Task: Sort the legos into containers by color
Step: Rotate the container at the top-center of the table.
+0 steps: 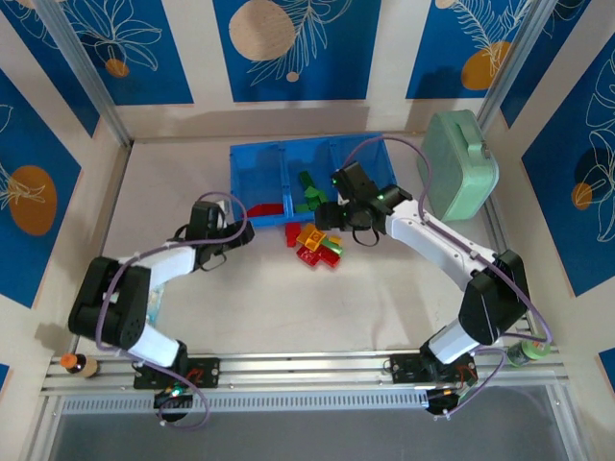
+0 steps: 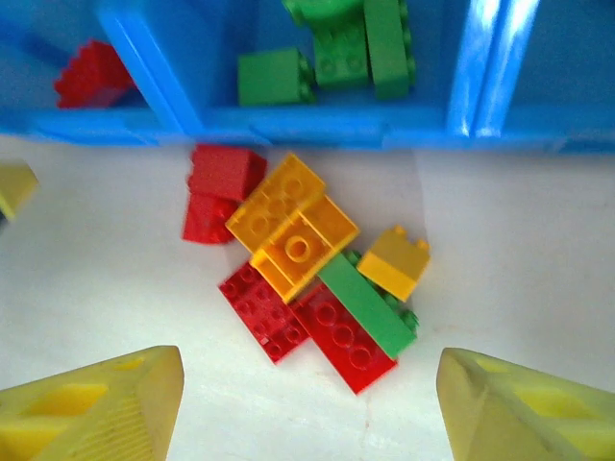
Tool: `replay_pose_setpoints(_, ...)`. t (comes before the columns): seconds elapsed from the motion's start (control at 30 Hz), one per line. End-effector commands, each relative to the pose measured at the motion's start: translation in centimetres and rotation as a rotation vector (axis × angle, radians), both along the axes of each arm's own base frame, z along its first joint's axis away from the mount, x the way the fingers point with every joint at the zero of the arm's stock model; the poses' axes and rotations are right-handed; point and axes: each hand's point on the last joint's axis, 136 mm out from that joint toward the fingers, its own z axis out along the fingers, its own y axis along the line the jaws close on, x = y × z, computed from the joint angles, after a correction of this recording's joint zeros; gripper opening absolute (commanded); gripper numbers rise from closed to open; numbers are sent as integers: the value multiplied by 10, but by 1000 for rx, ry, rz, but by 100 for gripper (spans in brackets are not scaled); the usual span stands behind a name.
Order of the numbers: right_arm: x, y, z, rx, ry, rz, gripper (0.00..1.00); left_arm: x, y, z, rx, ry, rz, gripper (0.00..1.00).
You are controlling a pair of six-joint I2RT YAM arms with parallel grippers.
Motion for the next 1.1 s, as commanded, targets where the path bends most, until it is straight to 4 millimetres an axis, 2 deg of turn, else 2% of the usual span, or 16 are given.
replay_pose_setpoints(0.0, -5, -1, 9, 49, -30, -23, 71, 32, -10, 20, -74, -61, -23, 64)
replay_pose_setpoints(0.3, -19, -10, -6, 47, 0, -42, 70, 72, -2, 22, -86, -59, 1, 64)
replay_pose_setpoints(0.73, -30, -12, -25, 49, 44, -45, 70, 97, 2, 34, -131, -83, 12, 64)
replay_pose_setpoints(0.77, -30, -12, -26, 50, 45, -46, 70, 100, 2, 34, -132, -82, 12, 62)
replay_pose_setpoints(0.83, -31, -13, -27, 48, 48, -47, 69, 108, 5, 36, -135, -82, 16, 51)
replay_pose_setpoints(0.87, -31, -13, -28, 46, 49, -48, 69, 111, 5, 36, -137, -80, 16, 49)
replay_pose_setpoints(1.07, -36, -15, -25, 45, 47, -46, 69, 123, 7, 43, -143, -79, 21, 50)
